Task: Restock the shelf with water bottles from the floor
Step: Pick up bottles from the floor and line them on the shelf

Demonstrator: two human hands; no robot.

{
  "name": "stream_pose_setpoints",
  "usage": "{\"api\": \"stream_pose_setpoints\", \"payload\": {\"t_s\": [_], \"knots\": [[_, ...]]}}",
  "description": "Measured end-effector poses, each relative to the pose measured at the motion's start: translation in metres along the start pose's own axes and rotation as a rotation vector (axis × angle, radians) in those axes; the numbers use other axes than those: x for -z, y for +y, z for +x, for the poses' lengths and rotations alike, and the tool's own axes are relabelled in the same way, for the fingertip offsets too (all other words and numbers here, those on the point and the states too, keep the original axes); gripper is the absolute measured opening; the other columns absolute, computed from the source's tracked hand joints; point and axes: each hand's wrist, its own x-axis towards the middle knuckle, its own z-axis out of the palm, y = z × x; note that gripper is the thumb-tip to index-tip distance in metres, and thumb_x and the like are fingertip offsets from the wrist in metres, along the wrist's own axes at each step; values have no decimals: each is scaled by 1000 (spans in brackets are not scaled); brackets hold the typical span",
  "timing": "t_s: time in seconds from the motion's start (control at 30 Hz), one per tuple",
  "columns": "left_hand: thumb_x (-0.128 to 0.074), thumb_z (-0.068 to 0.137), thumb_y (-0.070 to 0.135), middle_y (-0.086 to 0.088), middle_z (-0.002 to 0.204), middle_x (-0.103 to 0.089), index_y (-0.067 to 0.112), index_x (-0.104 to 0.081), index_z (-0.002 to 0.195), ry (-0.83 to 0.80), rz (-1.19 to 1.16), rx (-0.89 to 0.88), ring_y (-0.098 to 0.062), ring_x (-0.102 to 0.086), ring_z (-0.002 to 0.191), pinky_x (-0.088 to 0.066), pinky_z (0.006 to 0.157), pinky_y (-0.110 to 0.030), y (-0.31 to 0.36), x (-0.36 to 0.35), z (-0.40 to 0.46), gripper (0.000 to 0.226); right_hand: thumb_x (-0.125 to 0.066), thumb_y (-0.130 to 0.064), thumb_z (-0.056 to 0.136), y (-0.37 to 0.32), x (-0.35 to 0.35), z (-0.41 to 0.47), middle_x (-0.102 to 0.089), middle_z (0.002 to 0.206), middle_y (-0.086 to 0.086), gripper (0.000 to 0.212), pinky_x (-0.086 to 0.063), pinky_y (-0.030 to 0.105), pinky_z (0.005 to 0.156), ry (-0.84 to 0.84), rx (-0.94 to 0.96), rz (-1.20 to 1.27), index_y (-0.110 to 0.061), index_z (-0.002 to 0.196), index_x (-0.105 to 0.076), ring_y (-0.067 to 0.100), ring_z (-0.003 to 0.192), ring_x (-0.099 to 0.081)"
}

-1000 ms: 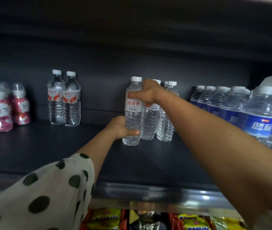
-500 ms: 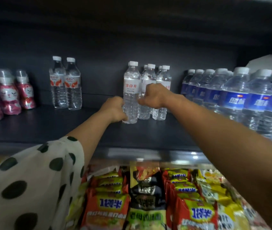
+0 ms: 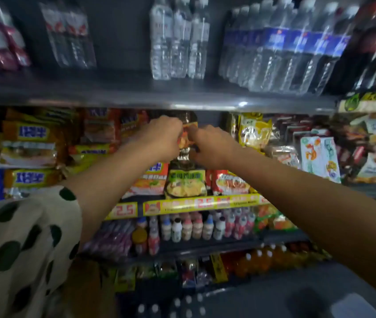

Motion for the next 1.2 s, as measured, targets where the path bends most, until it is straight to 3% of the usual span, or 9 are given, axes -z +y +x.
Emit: {"api": "stream_pose_setpoints", "payload": {"t_s": [0.17, 0.33, 0.47, 0.6, 0.7, 0.77, 0.93, 1.07, 1.2], "knots": [[-64, 75, 8, -13, 97, -59, 11, -58, 90, -299, 12, -12, -35, -60, 96, -52, 73, -42, -5, -108, -52, 17, -59, -25, 85, -2, -111, -62, -56, 116, 16, 46, -33, 33, 64, -256, -2, 26, -8, 125, -43, 36, 104, -56], [-63, 79, 6, -11, 105, -57, 13, -56, 98, -581, -5, 41, -31, -58, 97, -43, 67, -39, -10, -244, -95, 22, -53, -14, 89, 10, -254, -107, -51, 118, 19, 46, -43, 41, 68, -513, -57, 177, -5, 131, -38, 40, 101, -55], [-61, 83, 7, -11, 121, -55, 11, -54, 117, -734, -80, 112, -29, -55, 111, -49, 85, -37, -17, -387, -134, 35, -50, -14, 89, 20, -399, -153, -39, 140, 18, 63, -45, 42, 83, -665, -127, 193, -10, 146, -24, 38, 116, -50], [-53, 92, 21, -7, 133, -51, 18, -50, 130, -860, -71, 120, -25, -50, 123, -41, 98, -36, -18, -529, -181, 38, -51, -19, 91, 27, -541, -204, -31, 147, 15, 70, -39, 40, 97, -873, -203, 202, -11, 150, -15, 34, 129, -40], [-47, 94, 20, -5, 141, -45, 19, -41, 138, -905, -116, 101, -23, -43, 130, -33, 104, -31, -20, -624, -217, 44, -50, -17, 89, 32, -643, -239, -40, 140, 13, 62, -41, 37, 95, -910, -274, 215, -12, 145, -24, 32, 124, -45], [-52, 91, 18, -4, 142, -43, 18, -36, 141, -915, -108, 94, -24, -44, 129, -37, 104, -32, -21, -674, -236, 53, -51, -17, 87, 33, -701, -260, -45, 134, 13, 59, -42, 37, 93, -946, -319, 209, -12, 141, -28, 32, 119, -50], [-60, 87, 13, -6, 126, -54, 15, -43, 130, -988, -79, 160, -26, -53, 118, -46, 89, -33, -25, -773, -271, 46, -54, -24, 89, 33, -824, -298, -48, 128, 14, 61, -44, 38, 91, -976, -371, 176, -13, 141, -24, 33, 116, -52], [-60, 85, 8, -8, 124, -56, 12, -48, 124, -961, -81, 188, -27, -53, 117, -46, 89, -33, -28, -821, -288, 41, -53, -23, 92, 28, -881, -312, -50, 124, 14, 52, -46, 38, 86, -914, -349, 133, -12, 137, -30, 32, 111, -55], [-60, 85, 9, -5, 128, -53, 14, -48, 125, -930, -109, 184, -24, -49, 122, -45, 91, -32, -27, -838, -299, 42, -34, -13, 100, 30, -896, -311, -52, 123, 19, 36, -41, 39, 78, -880, -309, 146, -6, 135, -36, 36, 110, -54]]}}
